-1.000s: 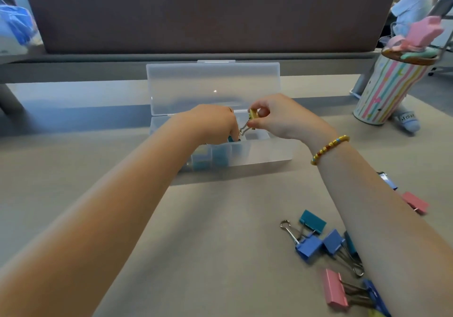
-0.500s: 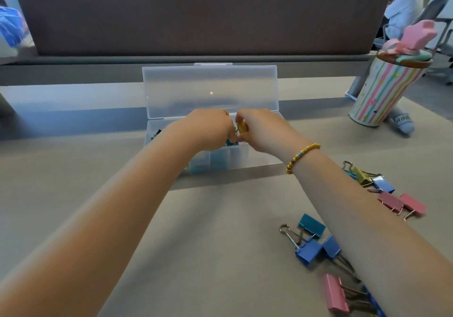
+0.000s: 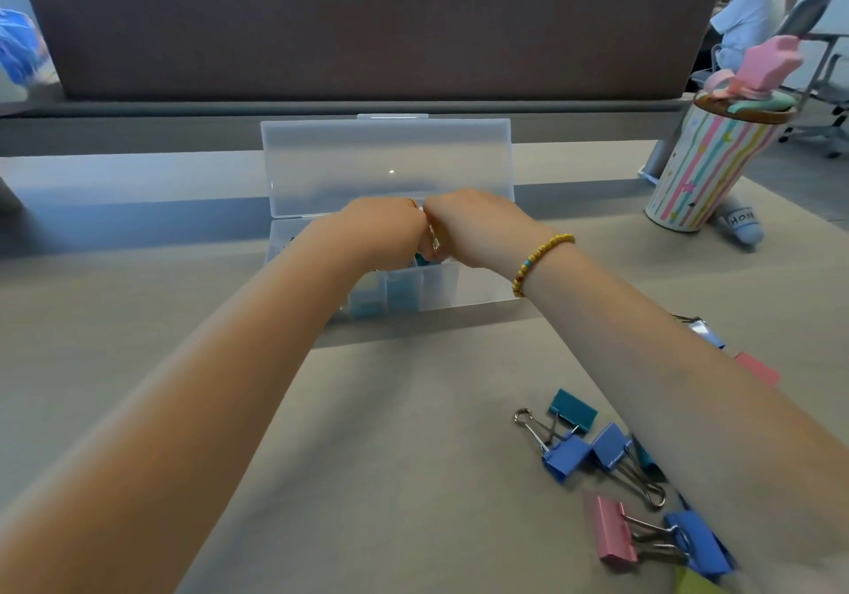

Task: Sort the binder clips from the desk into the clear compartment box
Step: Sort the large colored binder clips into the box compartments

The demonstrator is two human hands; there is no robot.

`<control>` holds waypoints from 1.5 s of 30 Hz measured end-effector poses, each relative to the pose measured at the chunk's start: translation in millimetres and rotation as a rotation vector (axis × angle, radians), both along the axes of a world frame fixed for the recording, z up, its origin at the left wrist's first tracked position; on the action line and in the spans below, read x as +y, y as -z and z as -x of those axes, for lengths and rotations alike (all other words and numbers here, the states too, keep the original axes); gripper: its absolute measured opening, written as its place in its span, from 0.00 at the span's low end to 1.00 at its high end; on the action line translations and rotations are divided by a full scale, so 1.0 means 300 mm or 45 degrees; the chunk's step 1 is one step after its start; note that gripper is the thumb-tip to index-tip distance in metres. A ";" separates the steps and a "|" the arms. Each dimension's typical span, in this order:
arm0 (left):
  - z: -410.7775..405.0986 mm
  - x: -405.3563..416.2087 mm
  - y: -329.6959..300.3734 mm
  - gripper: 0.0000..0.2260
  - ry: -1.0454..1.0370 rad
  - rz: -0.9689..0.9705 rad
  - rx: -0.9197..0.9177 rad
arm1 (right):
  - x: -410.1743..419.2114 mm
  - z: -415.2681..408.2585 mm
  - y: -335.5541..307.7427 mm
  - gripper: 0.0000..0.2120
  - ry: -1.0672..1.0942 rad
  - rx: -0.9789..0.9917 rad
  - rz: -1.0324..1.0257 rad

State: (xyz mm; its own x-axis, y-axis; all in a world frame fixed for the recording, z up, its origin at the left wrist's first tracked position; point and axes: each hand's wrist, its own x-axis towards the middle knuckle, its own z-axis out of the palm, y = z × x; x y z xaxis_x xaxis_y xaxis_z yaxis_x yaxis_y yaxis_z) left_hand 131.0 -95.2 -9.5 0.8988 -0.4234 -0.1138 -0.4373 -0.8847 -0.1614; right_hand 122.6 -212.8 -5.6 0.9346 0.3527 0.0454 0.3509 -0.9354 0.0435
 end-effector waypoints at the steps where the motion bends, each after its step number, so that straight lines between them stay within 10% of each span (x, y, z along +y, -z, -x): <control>1: -0.001 0.002 -0.001 0.15 0.007 0.006 0.012 | 0.000 -0.012 -0.002 0.11 0.010 0.030 -0.012; 21: -0.032 0.024 0.005 0.23 0.067 -0.016 0.055 | -0.003 -0.006 -0.008 0.07 -0.056 0.187 0.130; 31: 0.044 0.078 -0.058 0.16 -0.060 0.692 0.083 | -0.009 -0.038 -0.021 0.17 0.118 0.403 -0.005; 39: 0.080 0.040 -0.024 0.08 -0.185 1.662 0.186 | -0.047 -0.006 -0.010 0.16 0.209 0.549 -1.011; 45: 0.087 0.027 0.014 0.11 -0.233 1.744 0.159 | -0.068 0.010 -0.002 0.08 0.300 0.720 -1.780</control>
